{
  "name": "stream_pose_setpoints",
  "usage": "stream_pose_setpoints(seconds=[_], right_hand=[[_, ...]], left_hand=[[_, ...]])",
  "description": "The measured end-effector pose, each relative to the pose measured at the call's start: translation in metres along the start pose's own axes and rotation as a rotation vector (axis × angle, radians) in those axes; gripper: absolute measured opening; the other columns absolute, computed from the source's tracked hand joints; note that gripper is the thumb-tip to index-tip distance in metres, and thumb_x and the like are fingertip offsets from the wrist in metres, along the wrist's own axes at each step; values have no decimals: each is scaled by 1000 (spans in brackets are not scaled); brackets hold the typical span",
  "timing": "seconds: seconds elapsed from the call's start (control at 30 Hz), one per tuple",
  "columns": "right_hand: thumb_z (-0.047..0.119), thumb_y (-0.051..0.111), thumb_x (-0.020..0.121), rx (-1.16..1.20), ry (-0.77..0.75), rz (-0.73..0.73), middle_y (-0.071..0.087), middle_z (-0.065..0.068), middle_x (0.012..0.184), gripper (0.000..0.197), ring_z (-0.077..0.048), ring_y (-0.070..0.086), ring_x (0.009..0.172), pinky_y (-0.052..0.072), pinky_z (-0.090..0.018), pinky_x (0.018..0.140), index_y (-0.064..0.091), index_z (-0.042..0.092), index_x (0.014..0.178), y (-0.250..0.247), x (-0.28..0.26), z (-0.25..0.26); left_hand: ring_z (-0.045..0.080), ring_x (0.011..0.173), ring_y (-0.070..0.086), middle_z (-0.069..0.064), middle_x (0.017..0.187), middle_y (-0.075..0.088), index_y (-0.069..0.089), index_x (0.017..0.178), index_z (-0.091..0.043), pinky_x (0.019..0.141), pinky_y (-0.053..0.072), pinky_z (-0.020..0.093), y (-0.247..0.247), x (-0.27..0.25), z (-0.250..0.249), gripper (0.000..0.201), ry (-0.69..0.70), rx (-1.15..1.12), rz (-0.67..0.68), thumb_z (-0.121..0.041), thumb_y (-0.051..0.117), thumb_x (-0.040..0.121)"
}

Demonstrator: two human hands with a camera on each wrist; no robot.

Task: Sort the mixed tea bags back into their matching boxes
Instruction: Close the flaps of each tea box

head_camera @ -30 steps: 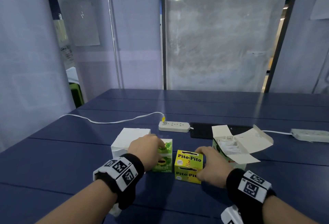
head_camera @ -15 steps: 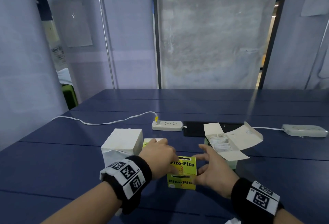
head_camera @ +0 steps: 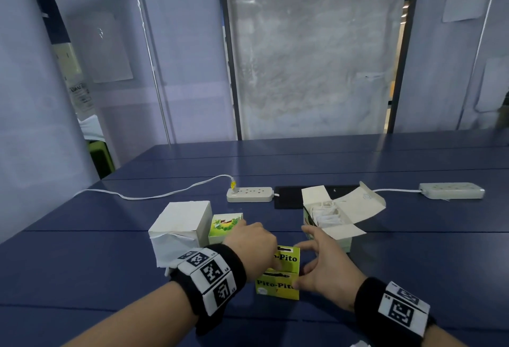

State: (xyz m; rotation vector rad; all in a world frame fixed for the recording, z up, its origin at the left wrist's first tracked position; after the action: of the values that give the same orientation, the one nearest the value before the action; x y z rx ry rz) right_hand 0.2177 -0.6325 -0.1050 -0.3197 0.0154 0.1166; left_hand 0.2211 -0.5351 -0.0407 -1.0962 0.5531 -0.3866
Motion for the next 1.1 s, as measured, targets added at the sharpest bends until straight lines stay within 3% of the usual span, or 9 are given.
stream_pose_setpoints(seconds=[0.13,0.33,0.43,0.53,0.83,0.97,1.1], right_hand=[[-9,86,56,-5,8,-3,52,9,117,116,-11,61,64,52,-21,59,22,27,146,-1,-3,-1],[-10,84,57,-3,10,23,51,7,118,114,-8,62,57,51,-21,55,21,24,146,3,-5,2],[-8,85,58,-2,12,23,51,7,118,114,-6,62,56,51,-20,55,21,24,146,2,-5,1],[-6,85,58,-2,15,28,51,9,117,113,-4,63,57,50,-19,58,21,25,145,0,-6,-1],[-4,85,59,-8,4,25,53,7,117,93,-6,62,61,53,-20,60,33,30,128,-3,-8,0],[-7,84,59,-6,4,23,53,7,115,89,-4,62,58,51,-18,57,35,28,125,-3,-8,3],[-6,85,60,-20,0,27,54,8,116,81,-8,61,64,51,-17,58,41,29,118,-3,-11,6]], left_hand=[[27,115,48,9,121,58,60,118,-8,95,37,43,1,0,-5,47,6,-25,20,-46,46,95],[31,111,52,14,117,60,59,113,-1,86,45,42,-2,1,-14,41,42,-3,85,-37,55,94],[33,105,56,17,112,61,59,110,0,85,49,43,-2,0,-20,34,68,-17,87,-30,51,96],[32,97,59,17,105,64,60,106,-1,79,48,39,-3,-4,-19,36,99,-44,60,-33,50,96],[33,101,55,16,107,63,61,108,-2,89,48,46,6,-9,-11,41,143,-64,23,-36,38,99],[30,105,54,12,114,62,61,112,-7,91,47,46,11,-8,-5,41,144,-144,36,-40,42,98],[27,106,53,8,118,63,66,112,-15,94,44,42,8,-10,-2,34,194,-292,-39,-39,48,96]])
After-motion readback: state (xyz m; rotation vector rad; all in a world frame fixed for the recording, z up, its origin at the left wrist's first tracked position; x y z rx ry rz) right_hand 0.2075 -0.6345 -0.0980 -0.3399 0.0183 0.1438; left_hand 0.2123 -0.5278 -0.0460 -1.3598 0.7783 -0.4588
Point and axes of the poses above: each hand's wrist, its own x-axis towards the middle knuckle, its own y-axis out of the palm, z = x × y, the point moved 10 cm from there along x, towards the middle knuckle
